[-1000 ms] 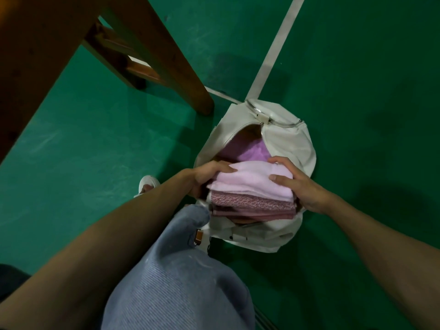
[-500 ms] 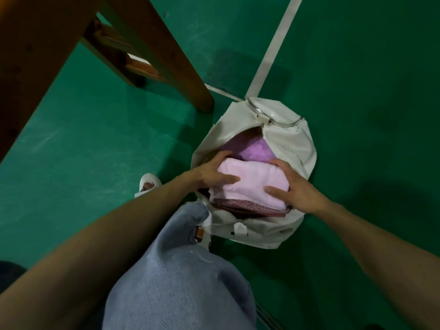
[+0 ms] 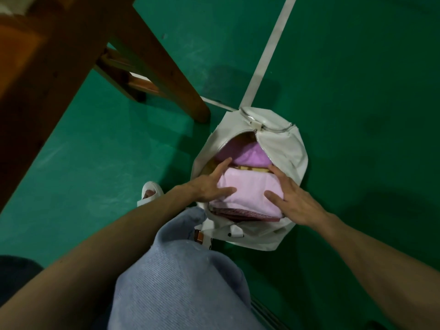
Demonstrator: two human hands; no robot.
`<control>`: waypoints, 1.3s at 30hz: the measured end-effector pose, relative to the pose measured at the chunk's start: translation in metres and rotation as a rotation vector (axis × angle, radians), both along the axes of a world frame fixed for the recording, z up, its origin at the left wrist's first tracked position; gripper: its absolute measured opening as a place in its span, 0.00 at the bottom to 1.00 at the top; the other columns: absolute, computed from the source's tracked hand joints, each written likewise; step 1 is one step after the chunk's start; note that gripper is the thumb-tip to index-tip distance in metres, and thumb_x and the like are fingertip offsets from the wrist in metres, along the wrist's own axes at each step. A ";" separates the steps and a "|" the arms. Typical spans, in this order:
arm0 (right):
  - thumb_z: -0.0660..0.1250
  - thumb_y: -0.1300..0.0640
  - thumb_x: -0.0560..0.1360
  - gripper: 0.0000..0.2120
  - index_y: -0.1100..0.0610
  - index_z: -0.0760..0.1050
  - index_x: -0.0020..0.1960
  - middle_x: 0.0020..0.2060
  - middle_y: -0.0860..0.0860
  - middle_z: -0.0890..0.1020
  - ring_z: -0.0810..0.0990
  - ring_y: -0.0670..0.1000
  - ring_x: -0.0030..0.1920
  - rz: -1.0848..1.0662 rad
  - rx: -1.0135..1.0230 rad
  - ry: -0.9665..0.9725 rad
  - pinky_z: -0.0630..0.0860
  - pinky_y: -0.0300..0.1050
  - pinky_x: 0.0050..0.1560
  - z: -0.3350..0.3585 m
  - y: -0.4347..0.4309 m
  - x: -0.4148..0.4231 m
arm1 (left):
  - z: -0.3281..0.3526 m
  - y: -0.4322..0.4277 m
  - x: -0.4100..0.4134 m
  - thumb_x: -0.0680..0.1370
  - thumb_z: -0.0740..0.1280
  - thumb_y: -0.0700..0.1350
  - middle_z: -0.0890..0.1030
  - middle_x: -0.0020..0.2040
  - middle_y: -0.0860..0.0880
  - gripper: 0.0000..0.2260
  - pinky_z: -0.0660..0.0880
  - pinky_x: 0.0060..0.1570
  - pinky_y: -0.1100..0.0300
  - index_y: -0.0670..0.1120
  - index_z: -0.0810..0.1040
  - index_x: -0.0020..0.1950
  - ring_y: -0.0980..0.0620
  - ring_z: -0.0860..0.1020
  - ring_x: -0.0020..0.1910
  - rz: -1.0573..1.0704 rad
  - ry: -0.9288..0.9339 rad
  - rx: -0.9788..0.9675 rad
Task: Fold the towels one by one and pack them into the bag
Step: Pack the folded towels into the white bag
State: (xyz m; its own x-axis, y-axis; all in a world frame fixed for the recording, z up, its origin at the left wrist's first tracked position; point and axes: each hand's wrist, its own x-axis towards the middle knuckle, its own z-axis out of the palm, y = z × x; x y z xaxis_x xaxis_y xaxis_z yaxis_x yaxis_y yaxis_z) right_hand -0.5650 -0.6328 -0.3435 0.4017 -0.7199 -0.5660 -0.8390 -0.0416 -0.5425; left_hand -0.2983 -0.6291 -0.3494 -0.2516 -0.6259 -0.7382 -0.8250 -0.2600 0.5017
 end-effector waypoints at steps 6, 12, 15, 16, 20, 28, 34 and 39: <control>0.50 0.26 0.74 0.32 0.27 0.38 0.72 0.76 0.53 0.59 0.69 0.57 0.69 0.036 0.058 -0.022 0.68 0.58 0.68 0.003 -0.004 -0.004 | -0.002 0.005 0.008 0.76 0.54 0.69 0.57 0.78 0.43 0.33 0.60 0.73 0.47 0.69 0.38 0.74 0.41 0.66 0.71 0.040 0.034 -0.060; 0.49 0.36 0.80 0.24 0.29 0.44 0.73 0.63 0.54 0.67 0.77 0.53 0.49 0.017 -0.043 -0.011 0.74 0.53 0.55 0.025 0.001 -0.008 | 0.007 0.016 0.014 0.79 0.62 0.54 0.54 0.78 0.43 0.31 0.65 0.68 0.42 0.71 0.45 0.72 0.37 0.67 0.67 0.023 0.059 -0.152; 0.46 0.37 0.81 0.23 0.33 0.48 0.75 0.62 0.54 0.67 0.78 0.58 0.54 0.106 -0.077 0.100 0.72 0.51 0.57 0.032 0.005 -0.002 | 0.012 0.021 0.010 0.80 0.62 0.55 0.55 0.75 0.40 0.27 0.63 0.70 0.50 0.66 0.53 0.75 0.39 0.65 0.70 -0.072 -0.011 -0.202; 0.46 0.37 0.81 0.23 0.34 0.50 0.76 0.61 0.54 0.68 0.77 0.59 0.56 0.142 -0.093 0.131 0.71 0.51 0.57 0.035 0.006 0.001 | 0.017 0.022 0.008 0.80 0.61 0.57 0.55 0.74 0.40 0.25 0.63 0.71 0.52 0.63 0.57 0.75 0.40 0.66 0.69 -0.084 -0.020 -0.217; 0.48 0.40 0.82 0.20 0.40 0.61 0.73 0.56 0.54 0.73 0.75 0.56 0.57 0.180 -0.105 0.129 0.70 0.50 0.56 0.042 0.007 0.008 | 0.025 0.022 0.004 0.78 0.52 0.66 0.62 0.68 0.41 0.27 0.60 0.71 0.56 0.55 0.68 0.73 0.41 0.61 0.69 -0.156 -0.073 -0.248; 0.46 0.41 0.83 0.19 0.38 0.63 0.71 0.50 0.50 0.81 0.80 0.58 0.53 0.285 -0.024 0.155 0.73 0.50 0.54 0.053 0.013 0.001 | 0.031 0.026 -0.006 0.77 0.66 0.57 0.65 0.57 0.47 0.21 0.66 0.56 0.61 0.53 0.74 0.68 0.44 0.70 0.59 -0.201 -0.092 -0.358; 0.46 0.41 0.83 0.21 0.40 0.73 0.66 0.50 0.52 0.74 0.77 0.55 0.49 0.330 -0.143 0.222 0.72 0.49 0.48 0.058 0.013 0.007 | 0.042 0.028 -0.011 0.78 0.65 0.53 0.59 0.56 0.49 0.10 0.67 0.50 0.61 0.54 0.81 0.57 0.50 0.72 0.51 -0.339 -0.137 -0.393; 0.50 0.39 0.82 0.19 0.39 0.73 0.66 0.59 0.52 0.62 0.77 0.57 0.48 0.325 -0.167 0.305 0.75 0.51 0.54 0.066 0.015 0.012 | 0.051 0.017 -0.016 0.79 0.63 0.53 0.65 0.68 0.50 0.14 0.69 0.53 0.58 0.52 0.79 0.62 0.49 0.75 0.56 -0.472 -0.129 -0.360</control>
